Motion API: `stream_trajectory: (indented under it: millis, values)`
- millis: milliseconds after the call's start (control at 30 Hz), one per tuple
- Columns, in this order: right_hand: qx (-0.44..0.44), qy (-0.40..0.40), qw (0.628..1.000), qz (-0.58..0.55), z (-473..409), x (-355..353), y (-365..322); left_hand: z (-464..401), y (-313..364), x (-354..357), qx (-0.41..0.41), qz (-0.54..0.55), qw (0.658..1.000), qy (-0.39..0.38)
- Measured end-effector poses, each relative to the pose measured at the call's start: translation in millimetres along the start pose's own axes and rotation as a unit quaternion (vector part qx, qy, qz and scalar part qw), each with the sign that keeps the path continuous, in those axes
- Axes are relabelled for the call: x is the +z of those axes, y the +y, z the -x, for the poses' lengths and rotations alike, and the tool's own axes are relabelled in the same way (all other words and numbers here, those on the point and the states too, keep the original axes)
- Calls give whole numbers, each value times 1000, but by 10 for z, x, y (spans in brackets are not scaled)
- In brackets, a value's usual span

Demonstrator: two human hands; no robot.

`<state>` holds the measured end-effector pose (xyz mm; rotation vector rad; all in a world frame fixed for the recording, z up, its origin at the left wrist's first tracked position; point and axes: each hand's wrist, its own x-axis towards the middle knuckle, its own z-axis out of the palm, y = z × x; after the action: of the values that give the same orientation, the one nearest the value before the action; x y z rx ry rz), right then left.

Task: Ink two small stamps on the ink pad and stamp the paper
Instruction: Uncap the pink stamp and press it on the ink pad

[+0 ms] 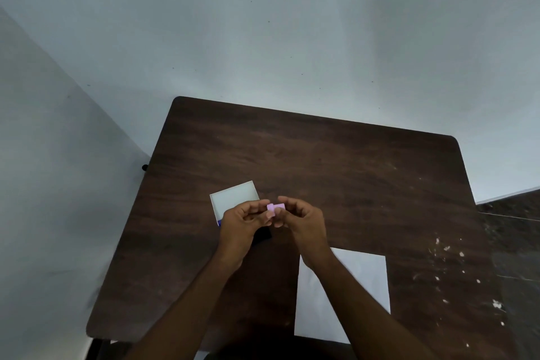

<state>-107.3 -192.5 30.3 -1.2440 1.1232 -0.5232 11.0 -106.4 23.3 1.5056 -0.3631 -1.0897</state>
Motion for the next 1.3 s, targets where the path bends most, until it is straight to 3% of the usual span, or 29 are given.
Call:
stream_trajectory:
  millis: [333, 667, 867, 1100, 1200, 1300]
  values:
    - [20, -67, 997, 28, 163, 343, 54, 265, -76, -417, 4, 47, 998, 30]
    - [65, -92, 994, -2, 292, 621, 92, 407, -315, -997, -2, 5, 994, 112]
    - [160, -88, 973, -142, 353, 730, 53, 394, -472, -1183, 11, -137, 982, 128]
    - [207, -110, 942, -241, 400, 741, 83, 312, -616, -1157, 88, -321, 932, 140]
    - [219, -109, 928, -281, 407, 740, 105, 274, -705, -1160, 129, -421, 886, 143]
    - [239, -112, 909, -322, 412, 733, 118, 290, -740, -1175, 107, -452, 874, 147]
